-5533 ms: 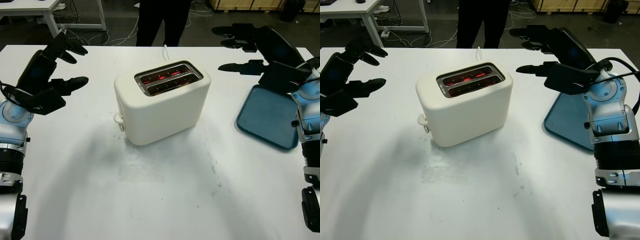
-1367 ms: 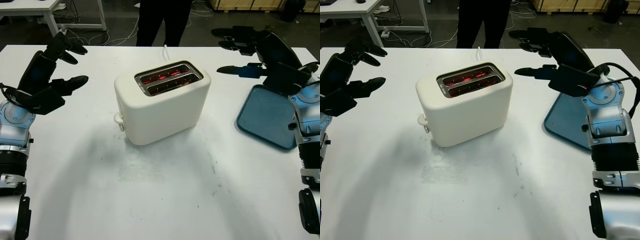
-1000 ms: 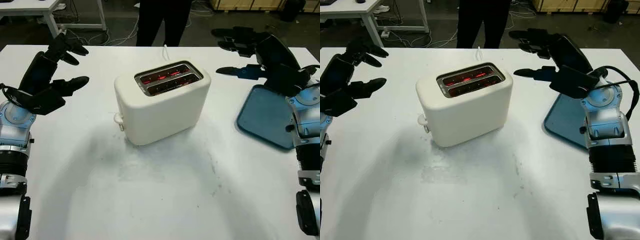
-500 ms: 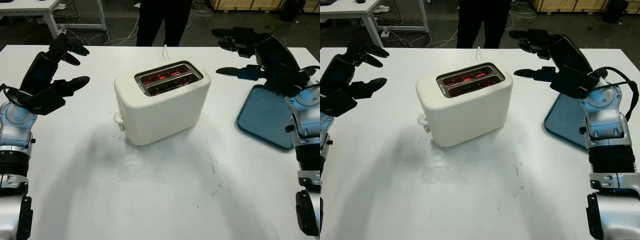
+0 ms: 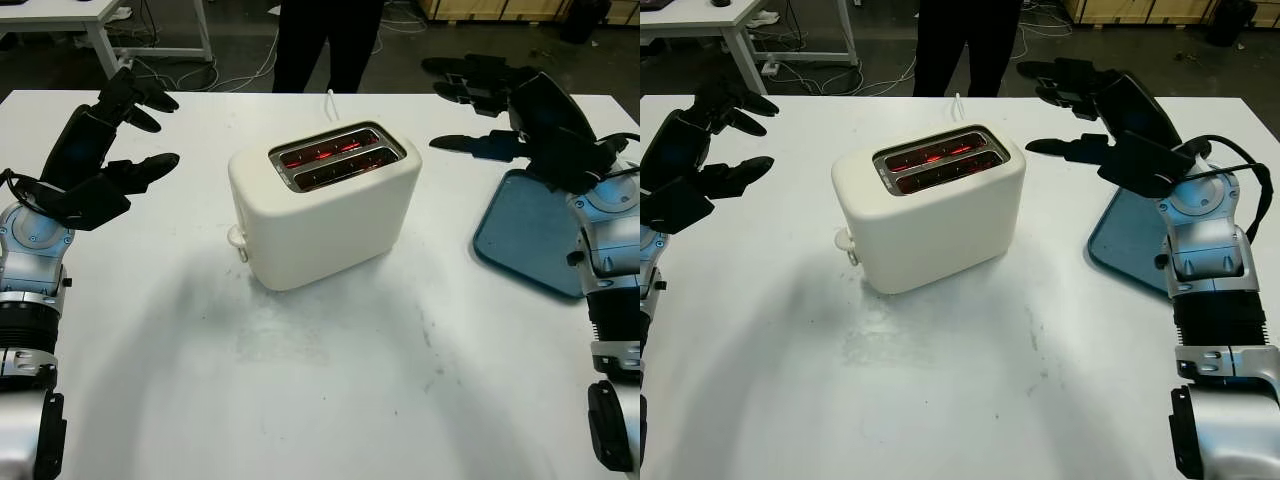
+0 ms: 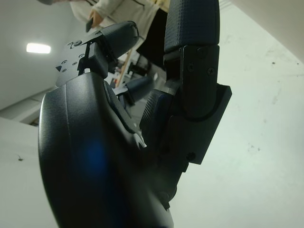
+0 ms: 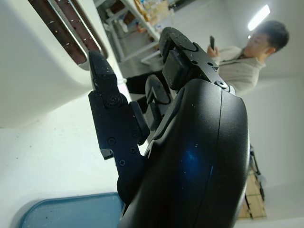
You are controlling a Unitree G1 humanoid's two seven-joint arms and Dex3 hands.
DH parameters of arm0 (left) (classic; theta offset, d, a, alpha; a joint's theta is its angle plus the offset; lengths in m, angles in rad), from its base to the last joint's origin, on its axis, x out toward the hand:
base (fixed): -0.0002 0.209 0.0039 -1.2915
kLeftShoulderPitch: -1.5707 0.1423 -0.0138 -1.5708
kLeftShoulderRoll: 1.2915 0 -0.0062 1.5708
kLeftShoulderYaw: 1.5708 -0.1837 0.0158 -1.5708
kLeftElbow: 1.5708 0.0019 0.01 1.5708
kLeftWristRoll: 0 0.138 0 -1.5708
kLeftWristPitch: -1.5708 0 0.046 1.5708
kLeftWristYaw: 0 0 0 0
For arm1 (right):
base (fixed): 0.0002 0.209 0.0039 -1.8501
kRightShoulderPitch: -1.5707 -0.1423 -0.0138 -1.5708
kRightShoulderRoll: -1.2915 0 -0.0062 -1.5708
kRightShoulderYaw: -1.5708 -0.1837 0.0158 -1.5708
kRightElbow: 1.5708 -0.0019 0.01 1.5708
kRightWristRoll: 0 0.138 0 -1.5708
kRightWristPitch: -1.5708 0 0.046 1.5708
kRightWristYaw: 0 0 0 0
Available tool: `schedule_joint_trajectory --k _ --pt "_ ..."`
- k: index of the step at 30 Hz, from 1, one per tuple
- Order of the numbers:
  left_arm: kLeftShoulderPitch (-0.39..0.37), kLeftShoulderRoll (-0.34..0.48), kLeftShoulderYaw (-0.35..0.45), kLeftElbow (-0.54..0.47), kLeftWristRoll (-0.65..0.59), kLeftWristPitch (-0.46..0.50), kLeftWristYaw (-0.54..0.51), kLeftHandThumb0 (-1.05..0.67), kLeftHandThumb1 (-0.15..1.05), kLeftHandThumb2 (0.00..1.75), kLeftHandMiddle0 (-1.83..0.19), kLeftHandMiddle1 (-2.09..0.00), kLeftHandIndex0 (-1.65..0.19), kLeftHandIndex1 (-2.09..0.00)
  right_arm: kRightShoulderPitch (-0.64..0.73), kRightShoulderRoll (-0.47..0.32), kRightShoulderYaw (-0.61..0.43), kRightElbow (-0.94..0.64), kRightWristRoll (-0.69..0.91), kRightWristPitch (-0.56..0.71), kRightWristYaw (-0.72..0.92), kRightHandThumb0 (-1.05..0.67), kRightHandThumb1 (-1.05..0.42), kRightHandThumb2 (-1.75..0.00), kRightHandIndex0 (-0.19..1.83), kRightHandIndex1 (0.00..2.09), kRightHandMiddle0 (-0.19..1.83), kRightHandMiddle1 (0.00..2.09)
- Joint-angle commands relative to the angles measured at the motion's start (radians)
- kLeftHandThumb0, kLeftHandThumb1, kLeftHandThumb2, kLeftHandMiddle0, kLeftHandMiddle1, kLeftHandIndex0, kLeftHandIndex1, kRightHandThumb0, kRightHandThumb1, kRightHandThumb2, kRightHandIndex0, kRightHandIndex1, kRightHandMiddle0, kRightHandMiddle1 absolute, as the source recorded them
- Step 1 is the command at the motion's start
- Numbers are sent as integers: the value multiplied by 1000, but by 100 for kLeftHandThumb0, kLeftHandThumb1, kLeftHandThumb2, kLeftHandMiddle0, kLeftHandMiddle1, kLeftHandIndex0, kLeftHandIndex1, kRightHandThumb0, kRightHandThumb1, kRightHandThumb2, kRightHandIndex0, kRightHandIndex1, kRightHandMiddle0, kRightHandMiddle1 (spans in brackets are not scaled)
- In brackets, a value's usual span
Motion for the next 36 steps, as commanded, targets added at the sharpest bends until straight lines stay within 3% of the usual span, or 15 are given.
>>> schedule_joint_trajectory --k 1,36 --pt "1 1 4 12 -3 -17 -2 -105 92 37 0 -152 0 -137 6 0 -8 12 0 -21 -11 -24 -87 0 45 1 44 1" --pt "-5 5 -2 17 11 -18 -1 -105 92 39 0 -151 0 -136 -8 -5 -1 22 -13 -39 -10 -28 -87 0 47 1 46 1"
